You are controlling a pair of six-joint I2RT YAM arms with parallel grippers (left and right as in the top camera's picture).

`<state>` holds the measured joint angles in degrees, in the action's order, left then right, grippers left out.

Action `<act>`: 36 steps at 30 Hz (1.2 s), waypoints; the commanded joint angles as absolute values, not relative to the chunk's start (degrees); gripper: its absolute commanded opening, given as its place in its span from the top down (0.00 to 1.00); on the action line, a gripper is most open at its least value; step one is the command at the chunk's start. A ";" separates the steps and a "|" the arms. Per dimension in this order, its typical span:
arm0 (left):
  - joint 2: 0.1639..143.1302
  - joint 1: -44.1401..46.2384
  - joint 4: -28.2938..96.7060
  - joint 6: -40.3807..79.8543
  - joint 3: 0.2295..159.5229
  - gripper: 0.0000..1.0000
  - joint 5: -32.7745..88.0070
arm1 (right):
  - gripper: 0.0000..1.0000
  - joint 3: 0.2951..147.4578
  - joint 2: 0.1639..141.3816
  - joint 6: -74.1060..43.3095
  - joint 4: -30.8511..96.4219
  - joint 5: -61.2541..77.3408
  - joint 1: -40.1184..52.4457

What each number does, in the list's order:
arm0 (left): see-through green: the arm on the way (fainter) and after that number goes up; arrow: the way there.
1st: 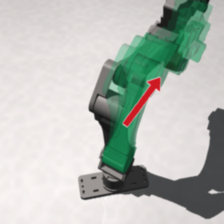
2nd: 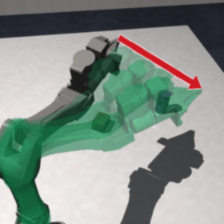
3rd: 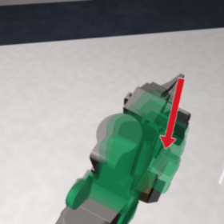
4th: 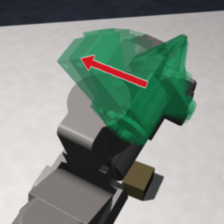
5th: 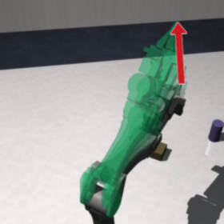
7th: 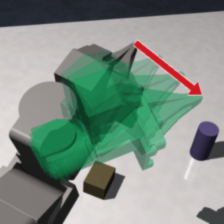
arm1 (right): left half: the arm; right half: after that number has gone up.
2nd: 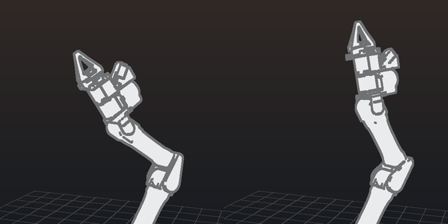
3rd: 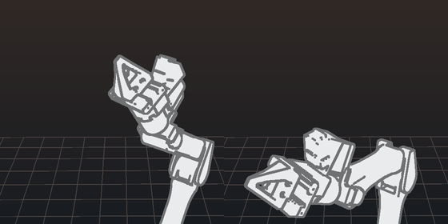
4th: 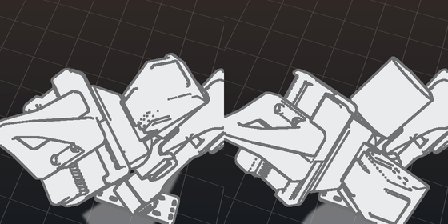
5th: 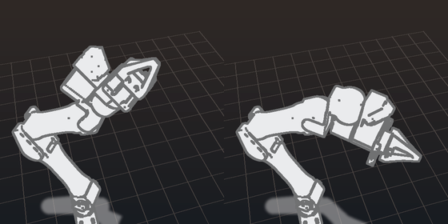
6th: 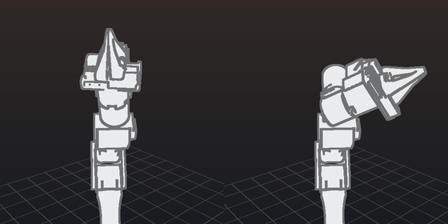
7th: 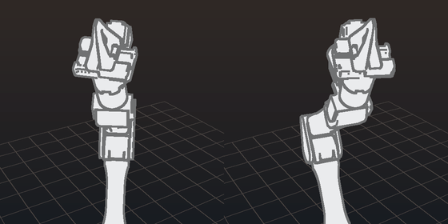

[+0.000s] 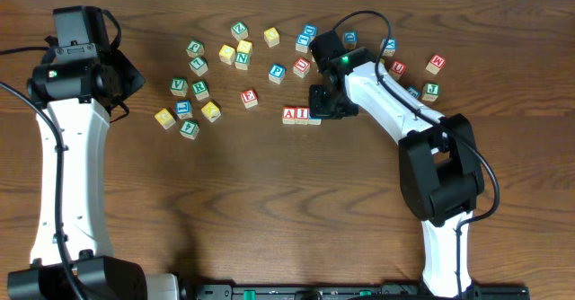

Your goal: Spell out AI2

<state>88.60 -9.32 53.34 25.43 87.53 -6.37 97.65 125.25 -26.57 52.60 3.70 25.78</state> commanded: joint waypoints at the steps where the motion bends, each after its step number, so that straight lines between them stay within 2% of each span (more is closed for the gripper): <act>1: 87.77 -9.41 53.28 25.10 88.36 0.58 -6.92 | 0.99 97.27 125.82 -26.70 52.49 4.21 26.09; 18: 87.77 -9.41 53.28 25.10 88.36 0.58 -6.92 | 0.97 98.59 118.93 -23.46 51.66 3.36 26.70; 26: 87.77 -9.41 53.28 25.10 88.36 0.59 -6.92 | 0.95 98.59 119.35 -21.69 45.25 6.61 32.01; 36: 87.77 -9.41 53.32 25.10 88.36 0.59 -6.92 | 0.99 98.56 122.54 -21.63 41.98 3.55 37.89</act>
